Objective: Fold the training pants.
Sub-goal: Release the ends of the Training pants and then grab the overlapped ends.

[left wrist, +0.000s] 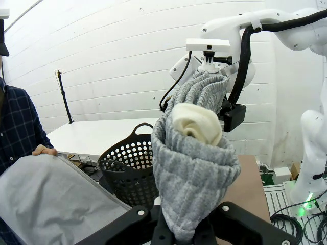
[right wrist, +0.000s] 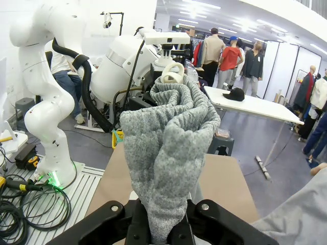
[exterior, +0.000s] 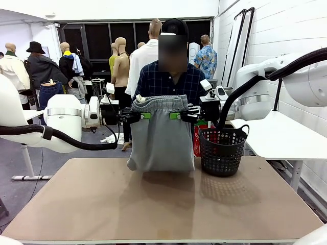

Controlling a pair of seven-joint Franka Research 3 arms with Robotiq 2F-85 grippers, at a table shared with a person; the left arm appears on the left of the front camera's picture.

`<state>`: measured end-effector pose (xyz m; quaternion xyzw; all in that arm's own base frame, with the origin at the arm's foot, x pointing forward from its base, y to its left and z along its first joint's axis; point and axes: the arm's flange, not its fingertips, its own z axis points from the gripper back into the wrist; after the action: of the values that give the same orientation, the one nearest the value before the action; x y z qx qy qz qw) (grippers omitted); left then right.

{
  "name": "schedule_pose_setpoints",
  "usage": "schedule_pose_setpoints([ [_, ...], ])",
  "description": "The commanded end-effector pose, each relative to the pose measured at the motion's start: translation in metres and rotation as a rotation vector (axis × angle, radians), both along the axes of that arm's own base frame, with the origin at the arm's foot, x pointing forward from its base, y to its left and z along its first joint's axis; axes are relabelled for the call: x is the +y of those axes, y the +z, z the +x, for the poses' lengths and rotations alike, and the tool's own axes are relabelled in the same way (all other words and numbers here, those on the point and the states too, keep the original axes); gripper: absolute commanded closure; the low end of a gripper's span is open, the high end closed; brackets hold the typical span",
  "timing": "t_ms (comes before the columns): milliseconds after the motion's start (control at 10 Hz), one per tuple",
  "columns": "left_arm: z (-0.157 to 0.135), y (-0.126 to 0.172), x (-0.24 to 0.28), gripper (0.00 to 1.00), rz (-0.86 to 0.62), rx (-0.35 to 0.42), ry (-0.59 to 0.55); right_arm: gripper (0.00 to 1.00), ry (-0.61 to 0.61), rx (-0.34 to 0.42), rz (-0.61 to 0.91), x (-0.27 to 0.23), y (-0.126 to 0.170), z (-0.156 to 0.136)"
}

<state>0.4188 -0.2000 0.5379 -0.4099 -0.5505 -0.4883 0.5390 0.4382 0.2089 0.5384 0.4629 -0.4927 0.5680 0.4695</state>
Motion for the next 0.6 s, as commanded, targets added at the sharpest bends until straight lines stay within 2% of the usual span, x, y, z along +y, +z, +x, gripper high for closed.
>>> schedule_pose_setpoints([
  [0,-0.003,0.0012,-0.0003,1.0,-0.006,-0.004,0.01,1.0,0.004,-0.001,0.003,0.0022,0.0013,-0.0014],
  [500,-0.003,0.0012,-0.0003,1.0,-0.006,-0.004,0.01,1.0,0.004,-0.001,0.003,0.0022,0.0013,-0.0014],
])
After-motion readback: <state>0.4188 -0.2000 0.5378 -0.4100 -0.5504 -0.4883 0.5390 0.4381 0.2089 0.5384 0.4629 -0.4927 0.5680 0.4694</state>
